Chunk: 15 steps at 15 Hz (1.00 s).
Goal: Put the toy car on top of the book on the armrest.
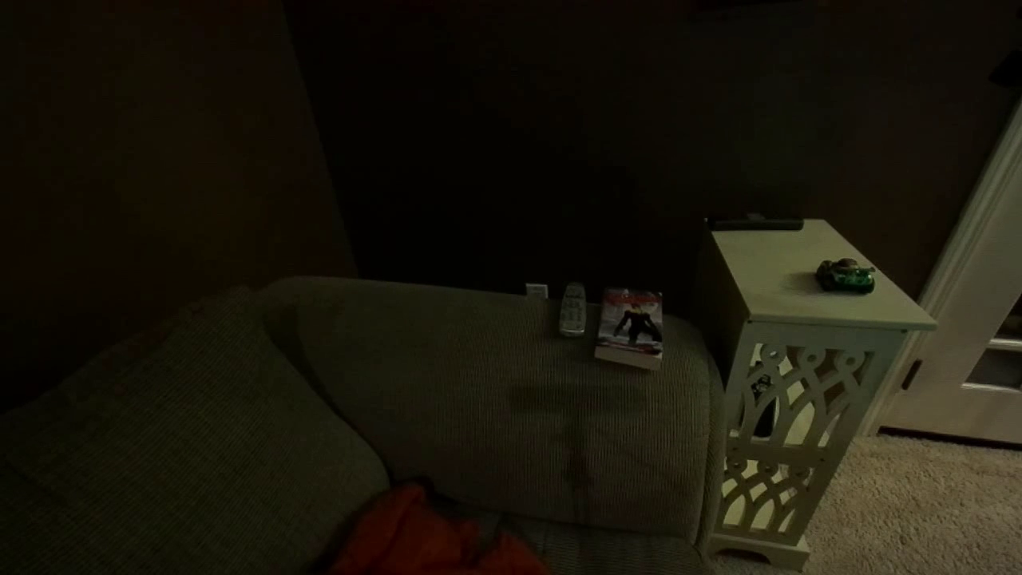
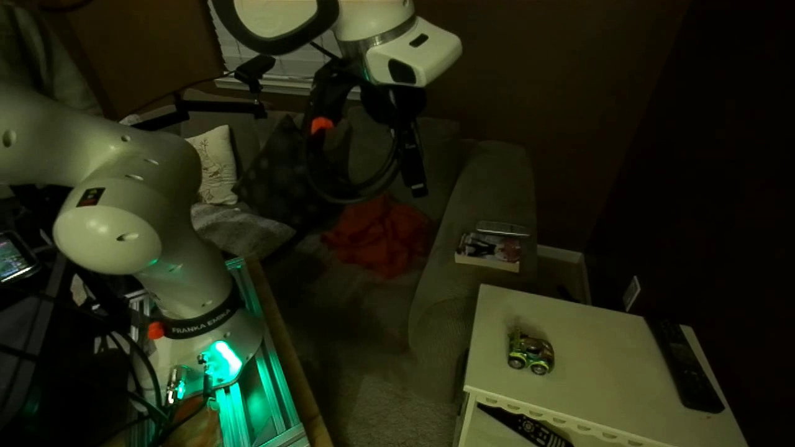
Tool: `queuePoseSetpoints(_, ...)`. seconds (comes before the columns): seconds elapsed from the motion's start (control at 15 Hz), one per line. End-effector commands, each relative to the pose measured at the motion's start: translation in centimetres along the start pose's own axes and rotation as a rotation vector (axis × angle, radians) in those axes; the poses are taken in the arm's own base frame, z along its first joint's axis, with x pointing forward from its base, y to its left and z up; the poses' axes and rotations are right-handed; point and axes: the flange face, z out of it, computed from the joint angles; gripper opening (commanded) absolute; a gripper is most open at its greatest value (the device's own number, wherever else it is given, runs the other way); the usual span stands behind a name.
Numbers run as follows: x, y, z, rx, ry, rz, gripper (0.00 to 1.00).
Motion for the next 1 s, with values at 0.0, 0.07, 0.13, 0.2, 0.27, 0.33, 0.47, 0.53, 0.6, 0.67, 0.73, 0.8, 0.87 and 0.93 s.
queuePoseSetpoints(0.0,3.7,2.4,2.1,-0.041,0.140,0.137,1.00)
queuePoseSetpoints(0.07,4.9,3.2,2.9,-0.059,0.177,0.176,1.00)
queuePoseSetpoints(0.13,6.1,4.0,4.3,-0.082,0.208,0.209,1.00)
queuePoseSetpoints(0.2,6.8,4.8,5.3,-0.106,0.226,0.248,1.00)
queuePoseSetpoints(0.27,7.5,5.8,6.6,-0.135,0.206,0.287,1.00)
queuePoseSetpoints(0.33,8.1,6.6,8.2,-0.169,0.175,0.313,1.00)
queuePoseSetpoints(0.47,9.2,8.2,11.3,-0.235,0.091,0.343,1.00)
queuePoseSetpoints(0.53,9.9,9.1,12.9,-0.262,0.056,0.346,1.00)
queuePoseSetpoints(0.6,10.7,9.8,14.4,-0.279,0.013,0.347,1.00)
queuePoseSetpoints(0.67,11.7,10.3,15.2,-0.298,-0.012,0.358,1.00)
queuePoseSetpoints(0.73,8.9,9.4,13.1,-0.249,0.039,0.334,1.00)
queuePoseSetpoints(0.8,9.7,9.9,14.2,-0.263,0.016,0.341,1.00)
queuePoseSetpoints(0.87,10.5,10.3,15.0,-0.271,0.004,0.345,1.00)
queuePoseSetpoints(0.93,11.0,10.5,15.5,-0.275,-0.003,0.347,1.00)
